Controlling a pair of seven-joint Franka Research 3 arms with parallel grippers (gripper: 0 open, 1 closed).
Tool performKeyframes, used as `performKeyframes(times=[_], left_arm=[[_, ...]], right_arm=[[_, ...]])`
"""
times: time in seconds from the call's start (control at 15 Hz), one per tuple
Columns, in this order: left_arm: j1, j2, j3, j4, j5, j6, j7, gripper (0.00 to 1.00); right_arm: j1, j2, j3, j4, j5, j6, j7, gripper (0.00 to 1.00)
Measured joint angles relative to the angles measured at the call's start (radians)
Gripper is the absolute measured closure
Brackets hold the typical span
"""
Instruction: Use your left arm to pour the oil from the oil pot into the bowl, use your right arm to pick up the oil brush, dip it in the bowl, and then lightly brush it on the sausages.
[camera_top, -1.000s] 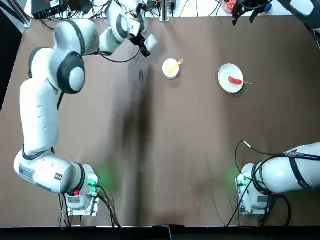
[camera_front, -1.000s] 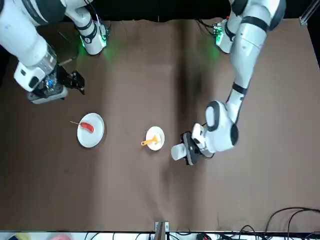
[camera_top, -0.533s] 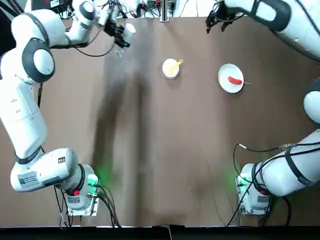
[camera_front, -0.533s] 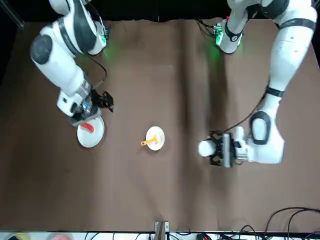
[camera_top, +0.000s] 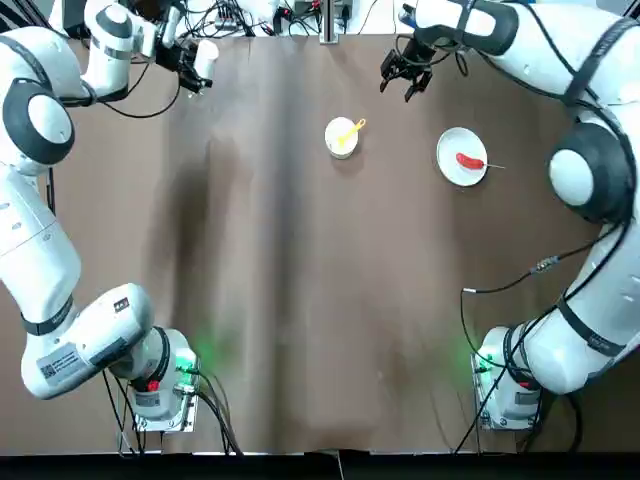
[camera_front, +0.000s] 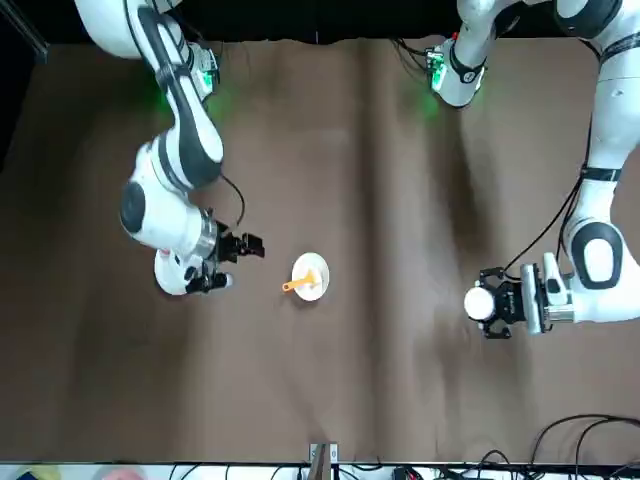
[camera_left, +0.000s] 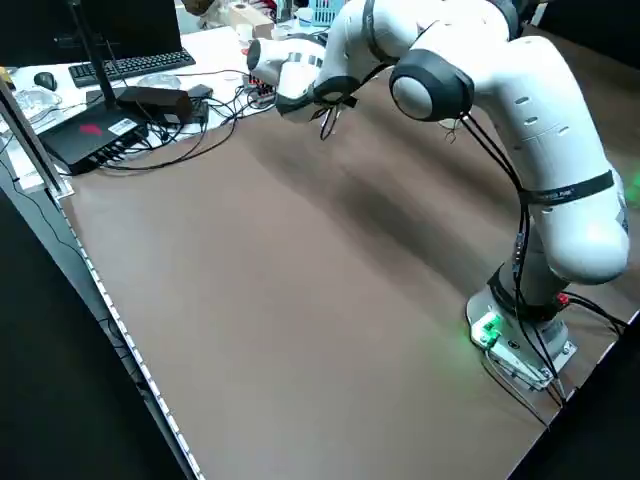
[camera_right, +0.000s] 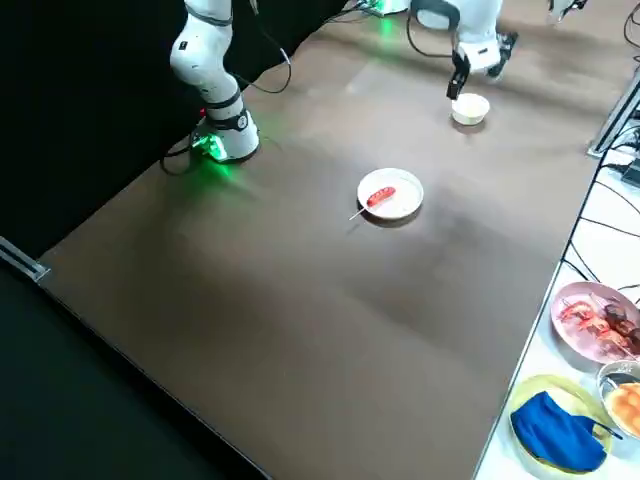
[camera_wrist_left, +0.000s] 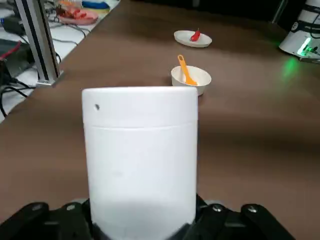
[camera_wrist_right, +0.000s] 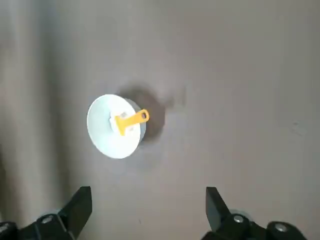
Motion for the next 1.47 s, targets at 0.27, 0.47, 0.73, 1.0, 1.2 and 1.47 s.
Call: performKeyframes(times=[0.27,0.47,0.73,1.0,1.2,1.47], left_arm=[[0.092,0.011,-0.004,-0.001,-0.025,-0.078,0.117,0.47],[0.178,0.012,-0.004,-0.003,-0.089,-0.103,0.194,0.47],[0.278,0.033,-0.003,-0.011,-0.114,-0.229,0.244,0.47],[0.325,0.041,-0.003,-0.01,-0.115,-0.253,0.321,0.47],[0.346,0.046,0.011,-0.01,-0.117,-0.23,0.356,0.47],[0.36,0.093,0.043,-0.012,-0.186,-0.225,0.441,0.47]], right_arm=[[0.0,0.126,0.002,0.092,0.019,0.004,-0.027,0.01],[0.004,0.193,0.018,0.114,0.099,0.142,-0.135,0.04],[0.01,0.267,0.046,0.121,0.243,0.215,-0.287,0.26],[0.008,0.287,0.047,0.123,0.392,0.211,-0.406,0.39],[0.009,0.304,0.049,0.123,0.407,0.21,-0.415,0.51],[0.009,0.321,0.05,0.123,0.409,0.21,-0.422,0.55]])
